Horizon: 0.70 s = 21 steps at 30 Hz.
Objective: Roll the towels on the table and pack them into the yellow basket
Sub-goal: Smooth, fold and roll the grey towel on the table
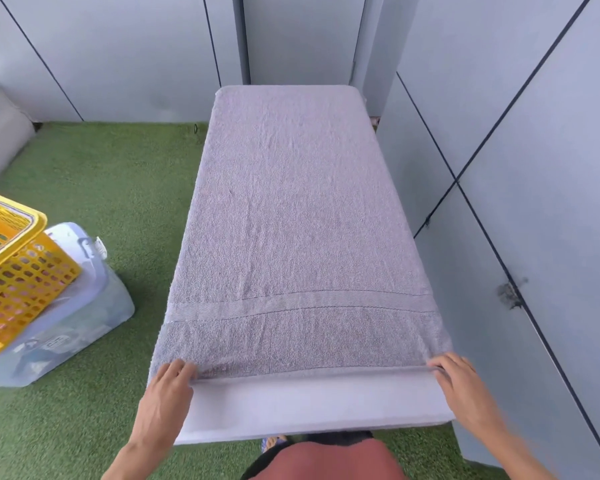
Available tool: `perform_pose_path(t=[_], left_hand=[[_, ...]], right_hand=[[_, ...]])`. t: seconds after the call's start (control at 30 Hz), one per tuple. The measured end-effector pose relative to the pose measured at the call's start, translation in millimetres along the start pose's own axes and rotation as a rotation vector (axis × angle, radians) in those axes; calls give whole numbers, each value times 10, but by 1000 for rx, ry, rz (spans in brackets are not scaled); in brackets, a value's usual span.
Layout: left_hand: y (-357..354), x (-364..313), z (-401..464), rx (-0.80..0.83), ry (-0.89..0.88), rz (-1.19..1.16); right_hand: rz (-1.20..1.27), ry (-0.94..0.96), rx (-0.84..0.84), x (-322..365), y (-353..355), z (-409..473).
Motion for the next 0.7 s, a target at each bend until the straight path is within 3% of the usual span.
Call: perform_pose_path(t=[0.2,0.3,0.43,0.57,0.7], left_hand=[[102,125,91,144,37,-128],[136,224,192,191,121,-215],[220,354,407,333,223,-285],[256,452,483,318,333,-296],[258,581,452,302,427,-323]], right_hand=[[8,11,343,-54,146,139],[7,-44,410,-34,186,320],[30,-160,408,-96,174,440],[-54,-227,318,-71,182,450],[-187,-179,149,39,285,402]])
Point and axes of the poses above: each hand's wrist, its own z-axis towards the middle knuckle, its own y-axis out of the back of the hand, x = y × z, the point moved 4 cm from there along z, towards the middle knuckle, and after that the axes turned 15 degrees about -x, right-handed, at the moved point
